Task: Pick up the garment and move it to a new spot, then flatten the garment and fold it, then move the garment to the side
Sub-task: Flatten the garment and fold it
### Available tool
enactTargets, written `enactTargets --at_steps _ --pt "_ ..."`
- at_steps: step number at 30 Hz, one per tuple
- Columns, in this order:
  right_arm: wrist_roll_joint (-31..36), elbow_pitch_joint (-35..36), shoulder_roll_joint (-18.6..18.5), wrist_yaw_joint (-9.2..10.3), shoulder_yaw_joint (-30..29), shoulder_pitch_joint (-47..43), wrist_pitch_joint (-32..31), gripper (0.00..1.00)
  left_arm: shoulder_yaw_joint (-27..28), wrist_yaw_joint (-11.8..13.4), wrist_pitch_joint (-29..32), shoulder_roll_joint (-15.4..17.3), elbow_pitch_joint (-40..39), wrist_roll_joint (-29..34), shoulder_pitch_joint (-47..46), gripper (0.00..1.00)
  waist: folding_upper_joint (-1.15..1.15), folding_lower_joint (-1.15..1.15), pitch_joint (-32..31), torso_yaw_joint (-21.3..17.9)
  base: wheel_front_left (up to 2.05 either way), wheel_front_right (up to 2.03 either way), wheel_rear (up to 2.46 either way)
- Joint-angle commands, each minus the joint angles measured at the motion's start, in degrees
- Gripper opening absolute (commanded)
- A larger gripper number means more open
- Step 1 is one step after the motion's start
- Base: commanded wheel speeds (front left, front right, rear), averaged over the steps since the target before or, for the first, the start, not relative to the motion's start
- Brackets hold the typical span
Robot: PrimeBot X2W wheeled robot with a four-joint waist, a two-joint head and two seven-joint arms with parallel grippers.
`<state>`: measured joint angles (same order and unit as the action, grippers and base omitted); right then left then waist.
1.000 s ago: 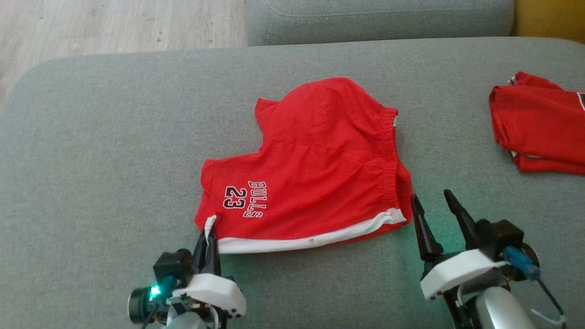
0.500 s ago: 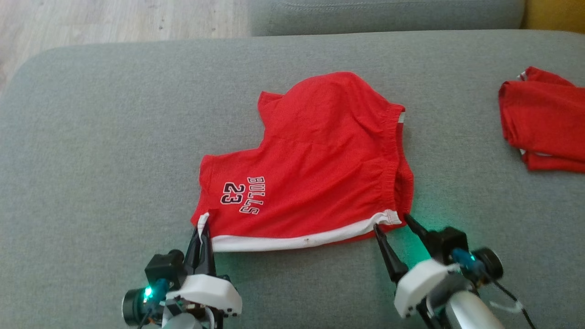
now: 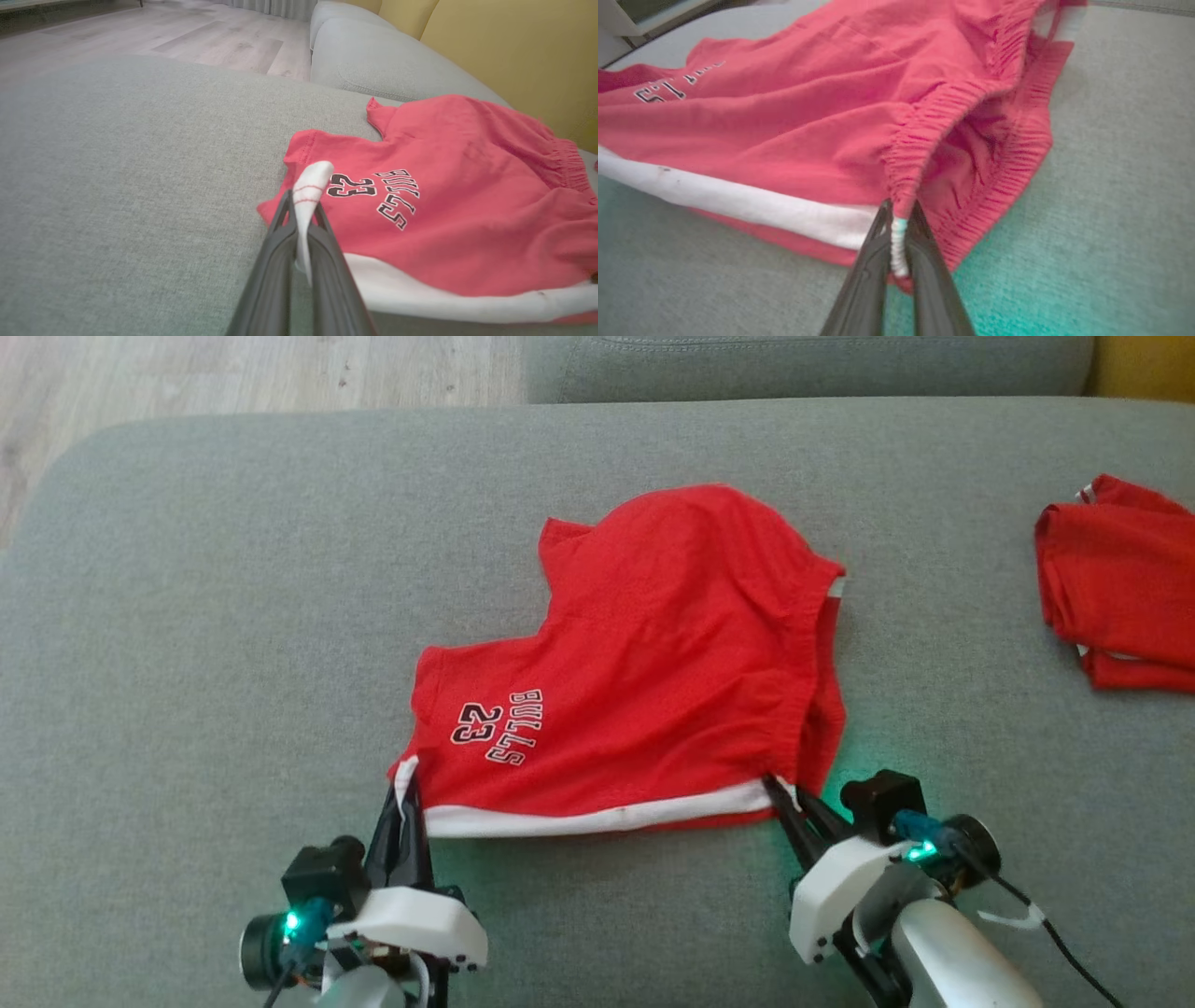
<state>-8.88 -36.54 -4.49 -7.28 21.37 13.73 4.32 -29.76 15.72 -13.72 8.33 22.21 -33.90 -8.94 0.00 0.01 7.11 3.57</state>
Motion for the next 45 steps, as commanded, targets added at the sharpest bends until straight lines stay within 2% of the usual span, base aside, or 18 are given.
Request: enactTargets --at_steps 1,8,15,23,30,34,39,42,45 --pt "-1.0 1.7 0.0 -0.21 1.5 2.0 1.3 0.00 2.3 0.3 -0.5 1.0 -2.2 -0.6 -2.2 0.00 0.00 -0.01 -0.4 -0.3 0.00 0.00 0.00" --pt "-4.9 5.6 0.1 -0.21 -0.8 3.5 5.4 0.00 3.4 -0.4 0.5 1.9 -5.5 -1.8 -3.9 0.00 0.00 -0.01 -3.2 -1.2 0.00 0.00 0.00" --pt "-5.5 13.2 -0.1 -0.21 -2.9 5.8 6.4 0.00 4.8 0.3 3.6 4.7 -12.0 -1.1 -9.7 0.00 0.00 -0.01 -8.2 -2.3 0.00 0.00 0.00" --pt "-5.4 27.3 -1.1 -0.21 -7.1 8.7 4.4 0.00 7.3 2.4 9.2 8.6 -24.6 0.0 -17.2 0.00 0.00 -0.01 -11.8 -3.4 0.00 0.00 0.00" --pt "-4.8 42.3 -2.0 -0.21 -10.2 8.4 -0.1 0.00 8.7 4.1 16.4 12.7 -35.6 0.8 -22.8 0.00 0.00 -0.01 -13.0 -3.8 0.00 0.00 0.00" --pt "-4.8 48.2 -2.5 -0.21 -10.9 8.0 -3.2 0.00 8.7 4.7 19.5 14.2 -38.5 1.8 -25.2 0.00 0.00 -0.01 -12.5 -3.8 0.00 0.00 0.00" --pt "-4.9 47.7 -3.3 -0.21 -10.3 8.9 -5.8 0.00 8.4 4.7 21.2 13.6 -36.6 0.8 -26.8 0.00 0.00 -0.01 -9.4 -3.9 0.00 0.00 0.00" --pt "-5.8 42.8 -3.8 -0.21 -9.4 12.3 -5.7 0.00 8.0 3.9 22.0 12.9 -33.4 -0.2 -28.6 0.00 0.00 -0.01 -5.7 -4.1 0.00 0.00 0.00" --pt "-5.1 36.5 -5.1 -0.21 -8.2 19.8 -4.4 0.00 8.1 2.7 22.4 12.4 -28.9 -0.3 -33.5 0.00 0.00 -0.01 0.3 -4.1 0.00 0.00 0.00"
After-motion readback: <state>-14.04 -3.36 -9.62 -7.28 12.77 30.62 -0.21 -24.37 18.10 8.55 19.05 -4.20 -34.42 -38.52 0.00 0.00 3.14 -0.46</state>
